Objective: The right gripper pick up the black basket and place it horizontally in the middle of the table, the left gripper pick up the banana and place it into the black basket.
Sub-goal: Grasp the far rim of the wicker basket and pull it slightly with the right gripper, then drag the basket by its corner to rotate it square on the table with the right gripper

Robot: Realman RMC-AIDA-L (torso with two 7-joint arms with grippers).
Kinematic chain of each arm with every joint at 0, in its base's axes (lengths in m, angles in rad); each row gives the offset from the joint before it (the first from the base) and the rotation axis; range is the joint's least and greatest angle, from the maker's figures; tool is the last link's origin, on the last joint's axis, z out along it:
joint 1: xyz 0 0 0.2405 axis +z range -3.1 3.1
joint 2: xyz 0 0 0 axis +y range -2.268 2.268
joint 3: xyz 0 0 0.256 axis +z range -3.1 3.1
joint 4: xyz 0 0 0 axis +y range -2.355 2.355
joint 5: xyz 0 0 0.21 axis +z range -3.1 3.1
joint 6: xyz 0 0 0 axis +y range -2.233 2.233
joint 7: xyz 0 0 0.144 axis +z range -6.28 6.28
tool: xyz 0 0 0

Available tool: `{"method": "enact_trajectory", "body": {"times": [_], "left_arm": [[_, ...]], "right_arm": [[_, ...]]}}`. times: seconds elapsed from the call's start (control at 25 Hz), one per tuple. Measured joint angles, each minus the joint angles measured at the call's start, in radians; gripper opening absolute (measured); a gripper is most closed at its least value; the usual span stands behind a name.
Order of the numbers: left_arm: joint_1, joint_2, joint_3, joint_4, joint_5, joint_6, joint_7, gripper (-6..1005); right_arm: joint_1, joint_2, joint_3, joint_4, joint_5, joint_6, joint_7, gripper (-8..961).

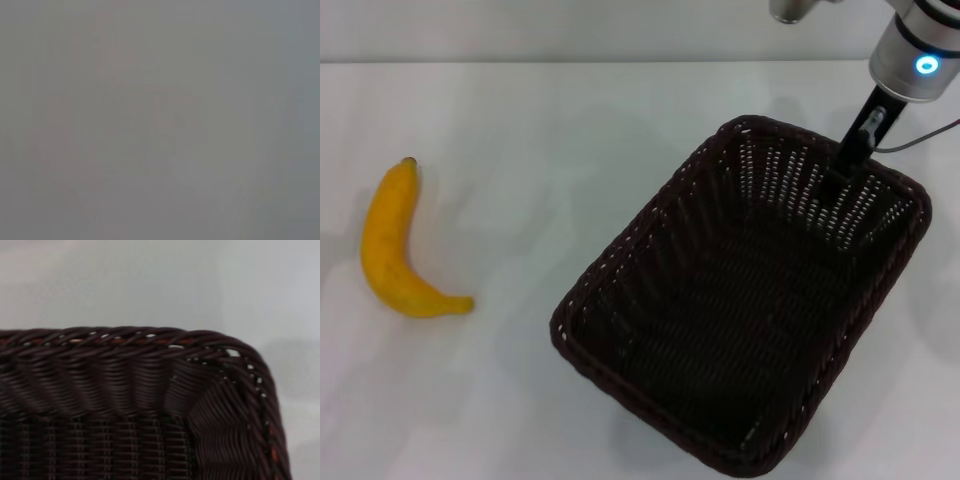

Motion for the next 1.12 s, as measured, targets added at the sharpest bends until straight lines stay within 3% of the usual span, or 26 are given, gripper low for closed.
{"method": "enact_trajectory", "body": {"times": [0.12, 0.32, 0.48, 0.64, 0.72, 0.8, 0.92, 1.12], "left_arm": [[-0.001, 0.002, -0.003, 0.0, 0.0, 0.013, 0.001, 852], [-0.01, 0.0, -0.006, 0.006, 0.0, 0.038, 0.005, 851], [-0.01, -0.002, -0.007, 0.029, 0.0, 0.05, 0.006, 851], [-0.018, 0.0, -0.009, 0.04, 0.0, 0.055, 0.01, 851], [-0.019, 0.001, -0.009, 0.048, -0.001, 0.057, 0.013, 851], [-0.019, 0.003, -0.009, 0.057, -0.001, 0.06, 0.022, 850], [-0.017, 0.005, -0.011, 0.067, -0.014, 0.081, 0.036, 850], [-0.02, 0.002, -0.013, 0.079, -0.042, 0.134, 0.062, 850]], "right_arm": [[-0.006, -0.003, 0.002, -0.005, 0.011, -0.012, 0.025, 466], [-0.006, -0.007, 0.002, 0.001, 0.008, -0.027, 0.046, 235], [-0.008, -0.024, 0.014, -0.008, 0.007, -0.023, 0.103, 204], [-0.008, -0.059, 0.074, -0.017, 0.005, 0.037, 0.167, 197], [-0.014, -0.088, 0.101, -0.036, 0.001, 0.104, 0.21, 193], [-0.036, -0.108, 0.125, -0.08, 0.0, 0.165, 0.25, 189], [-0.085, -0.121, 0.182, -0.176, 0.001, 0.239, 0.312, 183], [-0.153, -0.151, 0.353, -0.215, 0.009, 0.292, 0.393, 173]]}}
